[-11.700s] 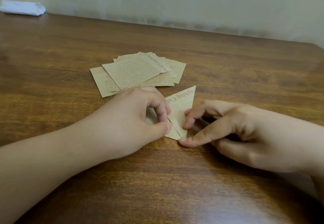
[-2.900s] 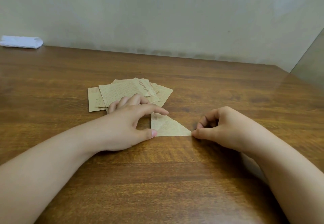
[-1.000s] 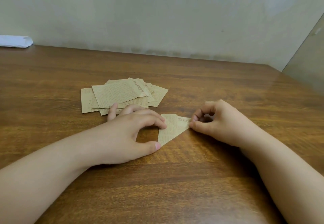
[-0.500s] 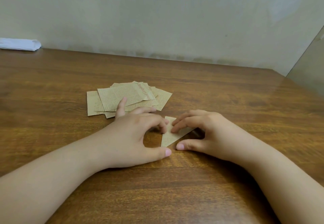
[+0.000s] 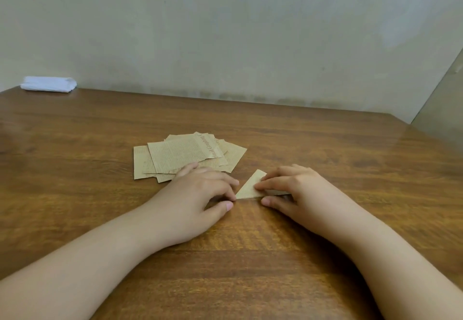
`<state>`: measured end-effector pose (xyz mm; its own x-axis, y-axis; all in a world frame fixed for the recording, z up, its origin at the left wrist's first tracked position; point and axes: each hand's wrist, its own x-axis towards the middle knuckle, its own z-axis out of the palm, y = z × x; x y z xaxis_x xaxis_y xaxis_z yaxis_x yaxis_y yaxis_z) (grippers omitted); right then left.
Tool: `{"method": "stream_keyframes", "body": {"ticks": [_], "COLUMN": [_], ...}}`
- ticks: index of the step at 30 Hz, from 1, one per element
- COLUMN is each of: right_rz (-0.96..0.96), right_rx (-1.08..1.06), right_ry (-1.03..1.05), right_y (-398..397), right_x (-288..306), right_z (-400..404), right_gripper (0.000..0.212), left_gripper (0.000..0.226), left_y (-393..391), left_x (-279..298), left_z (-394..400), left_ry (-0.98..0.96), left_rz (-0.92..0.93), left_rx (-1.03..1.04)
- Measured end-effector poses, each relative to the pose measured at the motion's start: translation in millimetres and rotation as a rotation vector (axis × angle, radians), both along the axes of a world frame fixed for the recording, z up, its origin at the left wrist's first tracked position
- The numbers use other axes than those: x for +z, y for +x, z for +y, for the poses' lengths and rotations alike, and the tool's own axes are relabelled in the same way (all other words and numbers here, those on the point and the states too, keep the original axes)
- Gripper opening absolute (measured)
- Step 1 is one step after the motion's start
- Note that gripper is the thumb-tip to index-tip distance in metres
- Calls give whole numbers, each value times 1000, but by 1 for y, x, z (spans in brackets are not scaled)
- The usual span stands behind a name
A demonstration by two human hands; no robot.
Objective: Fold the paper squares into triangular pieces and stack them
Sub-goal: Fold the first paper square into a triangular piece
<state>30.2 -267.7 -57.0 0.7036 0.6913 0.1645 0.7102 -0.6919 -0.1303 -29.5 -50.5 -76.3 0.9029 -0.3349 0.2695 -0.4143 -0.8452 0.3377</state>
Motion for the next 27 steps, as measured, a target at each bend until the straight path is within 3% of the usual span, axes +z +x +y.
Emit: {"method": "stream_keyframes", "body": {"ticks": [4,7,9,16,22,24,27], "right_rz": [-64,-166,-206,-265,-1,131,155], "right_rx": [56,96,119,132,62,42,-10], "right_ry": [-109,-210,-242,-75,131,170,136], "right_y": [1,0,-1,5,8,10,14], "right_x": [7,10,11,4,5,7,7], "right_z": [4,8,8,2,-11,-18,-22], "right_gripper": [28,29,26,22,27,39,43], "left_gripper": [6,5,22,23,16,18,28], "left_y": [2,6,11,22,28,27,31], "left_x": [4,16,25,29,18,18,12], "left_z": [-6,-14,-23,-40,-31,-32,-28], "left_ry": [41,207,318,488,434,400,321], "left_rz": [34,16,15,-194,-382,-378,-330], "left_rx": [-15,-17,0,-68,-165,-162,-77]}}
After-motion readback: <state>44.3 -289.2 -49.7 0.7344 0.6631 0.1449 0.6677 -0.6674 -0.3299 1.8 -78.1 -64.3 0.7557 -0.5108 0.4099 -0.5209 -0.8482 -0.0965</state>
